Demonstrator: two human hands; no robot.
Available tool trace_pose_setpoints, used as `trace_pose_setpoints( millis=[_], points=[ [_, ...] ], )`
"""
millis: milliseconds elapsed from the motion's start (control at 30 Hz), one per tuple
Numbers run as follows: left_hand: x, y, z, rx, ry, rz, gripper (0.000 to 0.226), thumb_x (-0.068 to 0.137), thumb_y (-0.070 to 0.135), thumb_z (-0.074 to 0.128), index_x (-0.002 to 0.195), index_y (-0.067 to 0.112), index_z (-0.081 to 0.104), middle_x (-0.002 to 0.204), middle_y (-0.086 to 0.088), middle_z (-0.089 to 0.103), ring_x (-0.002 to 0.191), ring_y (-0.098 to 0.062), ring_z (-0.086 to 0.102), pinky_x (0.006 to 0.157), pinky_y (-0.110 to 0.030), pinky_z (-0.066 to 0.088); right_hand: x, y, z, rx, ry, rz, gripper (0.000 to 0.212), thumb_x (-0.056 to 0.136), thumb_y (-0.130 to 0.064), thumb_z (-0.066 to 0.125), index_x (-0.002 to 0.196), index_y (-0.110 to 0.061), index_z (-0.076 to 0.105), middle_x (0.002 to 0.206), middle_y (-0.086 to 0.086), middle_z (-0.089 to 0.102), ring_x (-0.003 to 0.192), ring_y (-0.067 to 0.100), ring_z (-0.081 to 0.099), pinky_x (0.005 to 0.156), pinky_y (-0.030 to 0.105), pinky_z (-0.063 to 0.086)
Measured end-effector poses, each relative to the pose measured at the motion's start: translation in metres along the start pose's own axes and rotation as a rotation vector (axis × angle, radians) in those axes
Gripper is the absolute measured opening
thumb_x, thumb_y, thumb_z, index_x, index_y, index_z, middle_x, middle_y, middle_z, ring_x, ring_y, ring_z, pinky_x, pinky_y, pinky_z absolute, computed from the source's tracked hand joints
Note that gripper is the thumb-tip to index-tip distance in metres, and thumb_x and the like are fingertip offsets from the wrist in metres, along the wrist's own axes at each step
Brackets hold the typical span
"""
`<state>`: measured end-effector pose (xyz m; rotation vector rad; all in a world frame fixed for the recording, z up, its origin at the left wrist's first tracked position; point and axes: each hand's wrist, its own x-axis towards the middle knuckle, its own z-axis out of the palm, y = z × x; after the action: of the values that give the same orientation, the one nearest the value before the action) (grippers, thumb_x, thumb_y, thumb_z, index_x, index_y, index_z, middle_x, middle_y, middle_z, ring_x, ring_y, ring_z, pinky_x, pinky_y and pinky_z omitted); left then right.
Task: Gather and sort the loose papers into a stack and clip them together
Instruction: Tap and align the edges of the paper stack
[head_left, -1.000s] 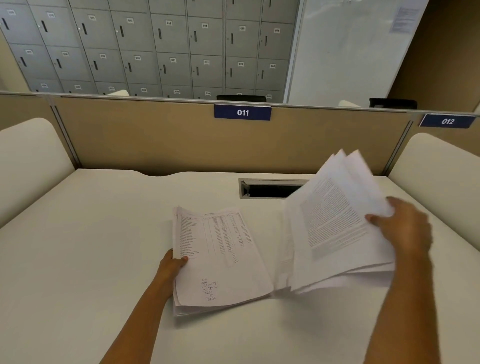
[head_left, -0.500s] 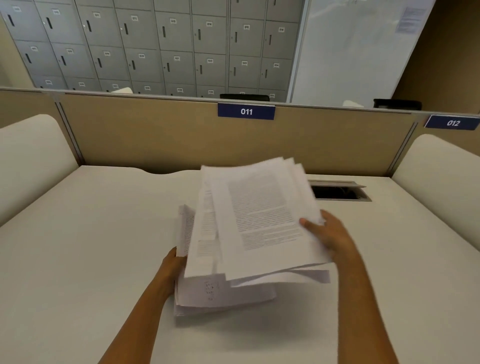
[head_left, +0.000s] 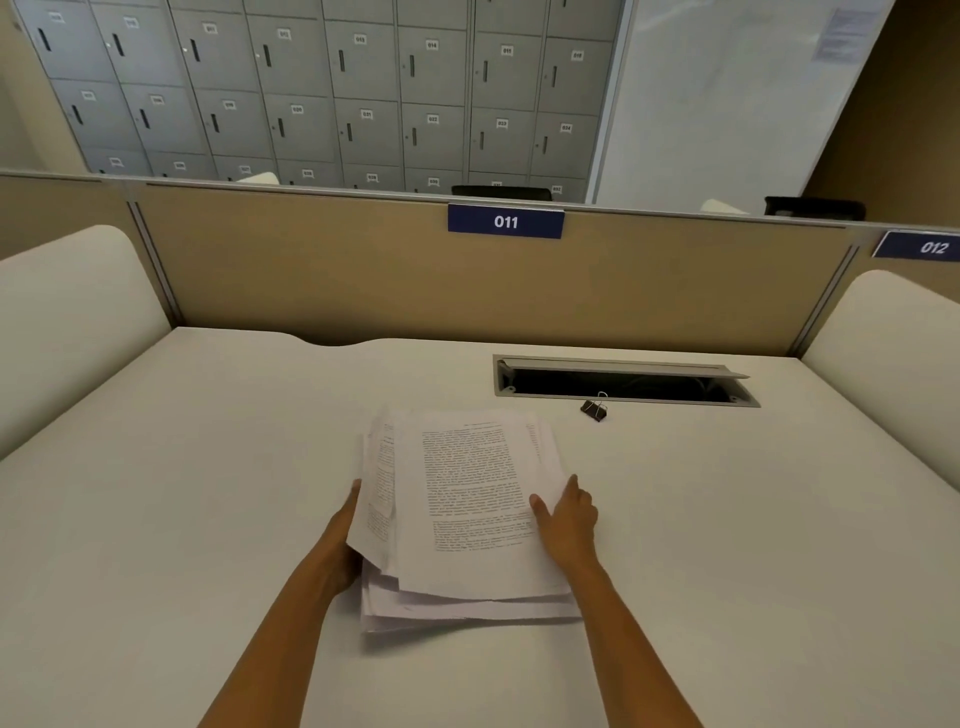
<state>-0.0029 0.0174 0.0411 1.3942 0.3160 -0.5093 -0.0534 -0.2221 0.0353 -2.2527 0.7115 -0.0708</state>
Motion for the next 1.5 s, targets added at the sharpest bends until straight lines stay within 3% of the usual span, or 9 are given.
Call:
trace_pose_setpoints(
  millis=[100,233,433,567,767,867,1133,1333,1500],
  points=[
    [0.006,0.002,-0.009,-0.12,-0.086,-0.087,0.068,0.087,0.068,0.014,0.105,0.021,0.06,0.1,-0.014,0.065,0.093,-0.033,0.06,0.072,-0.039,0.049,0.004,0.002,0.0,-0.063,0.008,-0.012,0.062,0.098,-0.032,0.038,0.147,-0.004,0.012,0.151,0.017,0.024,0.137,0.031,0.023,0.111,0.037,0.025],
    [-0.001,0.005,-0.002,-0.006,-0.051,-0.032,0.043,0.096,0.046,0.031,0.1,0.015,0.06,0.091,-0.012,0.064,0.081,-0.028,0.061,0.065,-0.036,0.048,0.005,0.006,0.0,-0.097,0.005,-0.055,0.054,0.1,-0.029,0.032,0.146,-0.005,0.017,0.15,0.013,0.029,0.137,0.03,0.025,0.11,0.036,0.027],
    [0.002,-0.002,-0.006,0.121,0.0,-0.048,0.036,0.098,0.029,0.038,0.121,0.005,0.051,0.098,-0.013,0.064,0.087,-0.03,0.061,0.075,-0.04,0.05,-0.003,0.003,0.016,-0.066,-0.024,-0.145,0.052,0.101,-0.027,0.03,0.146,-0.005,0.019,0.144,0.013,0.039,0.132,0.027,0.029,0.106,0.035,0.032],
    [-0.006,0.0,0.001,0.21,-0.009,-0.006,0.048,0.097,0.039,0.034,0.128,0.006,0.049,0.117,-0.017,0.062,0.094,-0.028,0.061,0.088,-0.041,0.05,-0.008,0.0,0.018,-0.097,-0.049,-0.158,0.051,0.101,-0.029,0.028,0.148,-0.013,0.015,0.134,0.016,0.044,0.119,0.026,0.046,0.1,0.032,0.039],
    [-0.015,0.002,0.022,0.348,0.041,0.121,0.092,0.073,0.072,0.008,0.149,0.02,0.003,0.155,-0.009,0.019,0.139,-0.031,0.029,0.113,-0.048,0.025,-0.01,0.005,0.016,-0.227,-0.046,-0.265,0.05,0.101,-0.025,0.029,0.147,-0.009,0.016,0.15,0.007,0.031,0.134,0.024,0.03,0.108,0.032,0.03],
    [-0.021,0.004,0.035,0.431,0.066,0.147,0.07,0.093,0.053,0.012,0.148,0.013,-0.006,0.155,-0.012,0.016,0.14,-0.032,0.025,0.113,-0.043,0.022,-0.01,0.005,0.015,-0.247,-0.092,-0.297,0.051,0.101,-0.026,0.03,0.147,-0.013,0.015,0.146,0.008,0.036,0.131,0.024,0.033,0.107,0.033,0.032],
    [-0.013,0.0,0.02,0.239,0.178,0.069,0.048,0.097,0.017,0.041,0.14,0.008,0.023,0.139,-0.017,0.043,0.119,-0.038,0.048,0.098,-0.05,0.042,-0.013,0.005,0.003,-0.312,-0.174,-0.349,0.052,0.101,-0.023,0.028,0.149,-0.017,0.007,0.154,0.008,0.021,0.135,0.025,0.029,0.111,0.035,0.025],
    [-0.018,-0.001,0.011,0.23,0.039,0.039,0.036,0.093,0.009,0.048,0.129,0.004,0.043,0.119,-0.013,0.057,0.099,-0.03,0.058,0.086,-0.041,0.05,-0.016,0.013,0.018,-0.558,-0.064,-0.393,0.05,0.101,-0.029,0.021,0.149,-0.016,0.012,0.158,-0.001,0.009,0.138,0.021,0.023,0.112,0.034,0.021],
    [-0.017,0.0,0.004,0.076,-0.045,-0.012,0.038,0.091,0.003,0.051,0.128,0.004,0.045,0.107,-0.014,0.062,0.089,-0.028,0.062,0.071,-0.037,0.052,-0.007,0.009,0.011,-0.27,-0.146,-0.288,0.058,0.097,-0.036,0.039,0.148,-0.019,0.017,0.157,0.001,0.011,0.141,0.023,0.019,0.114,0.037,0.019]
  ],
)
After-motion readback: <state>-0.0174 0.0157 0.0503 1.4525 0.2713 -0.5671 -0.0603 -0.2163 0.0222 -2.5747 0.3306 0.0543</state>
